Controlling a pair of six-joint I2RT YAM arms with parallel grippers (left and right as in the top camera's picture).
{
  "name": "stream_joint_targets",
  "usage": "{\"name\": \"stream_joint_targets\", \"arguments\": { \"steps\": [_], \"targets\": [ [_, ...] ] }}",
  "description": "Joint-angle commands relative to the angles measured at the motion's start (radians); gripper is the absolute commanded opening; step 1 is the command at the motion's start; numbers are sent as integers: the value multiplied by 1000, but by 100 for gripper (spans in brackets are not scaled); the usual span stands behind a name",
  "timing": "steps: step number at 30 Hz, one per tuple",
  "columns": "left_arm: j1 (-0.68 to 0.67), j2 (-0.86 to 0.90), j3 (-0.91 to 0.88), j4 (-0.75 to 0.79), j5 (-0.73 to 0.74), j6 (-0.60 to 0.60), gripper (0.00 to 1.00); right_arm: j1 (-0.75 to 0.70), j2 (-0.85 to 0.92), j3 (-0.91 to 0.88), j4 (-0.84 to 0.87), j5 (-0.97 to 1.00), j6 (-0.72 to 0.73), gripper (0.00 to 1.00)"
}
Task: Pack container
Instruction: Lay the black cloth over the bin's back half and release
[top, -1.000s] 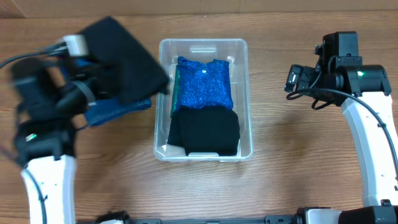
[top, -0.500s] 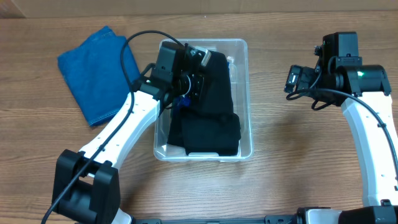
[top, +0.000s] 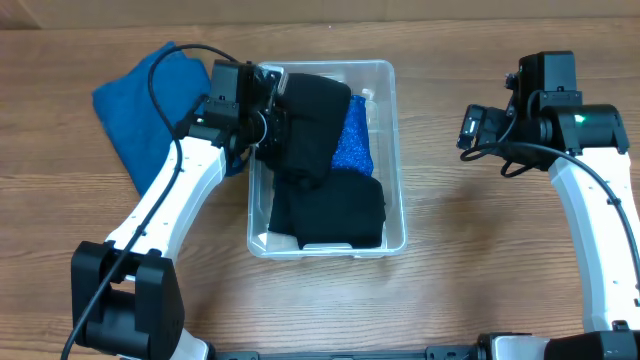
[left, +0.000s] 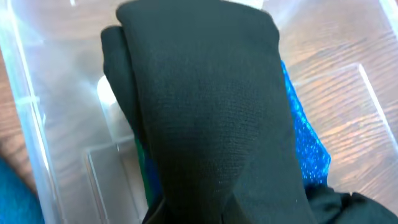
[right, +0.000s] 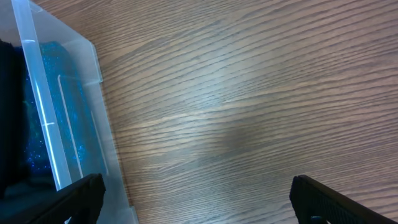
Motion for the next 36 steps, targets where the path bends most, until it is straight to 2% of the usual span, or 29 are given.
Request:
{"name": "stream_joint_targets", "arguments": {
  "steps": [1,5,6,8,9,10,11,12,13,14,15,16,17,18,20,21,23,24,28,31,34,35,36],
  "targets": [
    [10,-14,39,-54,-26,-143,4,-3,-5,-2,4,-5,1,100],
    [10,-13,39,-70,-16,-350,4,-3,-5,-2,4,-5,1,100],
    [10,-13,39,-66,-16,-387,7,-3,-5,-2,3,-5,1,100],
    [10,-15,40,-43,-16,-383,29,-3,-5,-2,3,-5,1,100],
    [10,-29,46,-21,-22,-342,50,-3,-5,-2,1,-5,1,100],
    [10,-50,64,-2,-41,-316,76,-3,-5,-2,0,-5,1,100],
    [7,-82,104,14,-80,-277,89,-3,-5,-2,0,-5,1,100],
    [-3,-111,145,24,-101,-223,95,-3,-5,-2,0,-5,1,100],
    [-13,-131,180,28,-117,-183,96,-3,-5,-2,1,-5,1,100],
    [-32,-147,230,29,-126,-127,90,-3,-5,-2,2,-5,1,100],
    [-57,-147,262,28,-126,-85,78,-3,-5,-2,4,-5,1,100],
    [-83,-146,267,27,-134,-43,43,-3,-5,-2,6,-5,1,100],
    [-109,-135,267,-10,-186,-23,4,-3,-5,-2,5,-5,1,100],
    [-126,-115,266,-59,-224,-23,4,-3,-5,-2,4,-5,1,100],
    [-143,-39,266,-264,-256,-34,4,-3,-5,-2,4,-5,1,100],
    [-142,18,261,-380,-276,-74,4,-3,-5,-2,4,-5,1,100],
    [-137,103,245,-480,-312,-135,4,-3,-5,-2,5,-5,1,100],
    [-137,175,232,-509,-311,-173,4,-3,-5,-2,5,-5,2,100],
    [-152,366,225,-496,-130,-138,4,-3,-5,-2,-4,-5,1,100],
    [-154,343,257,-534,-113,-129,4,-3,-5,-2,-3,-5,1,100],
    [-147,192,388,-612,-160,-118,4,-3,-5,-2,-4,-5,1,100],
    [-140,118,444,-632,-212,-118,20,-3,-5,-2,-4,-5,1,100],
    [-135,78,472,-640,-253,-119,59,-3,-5,-2,-4,-5,1,100]
  ]
}}
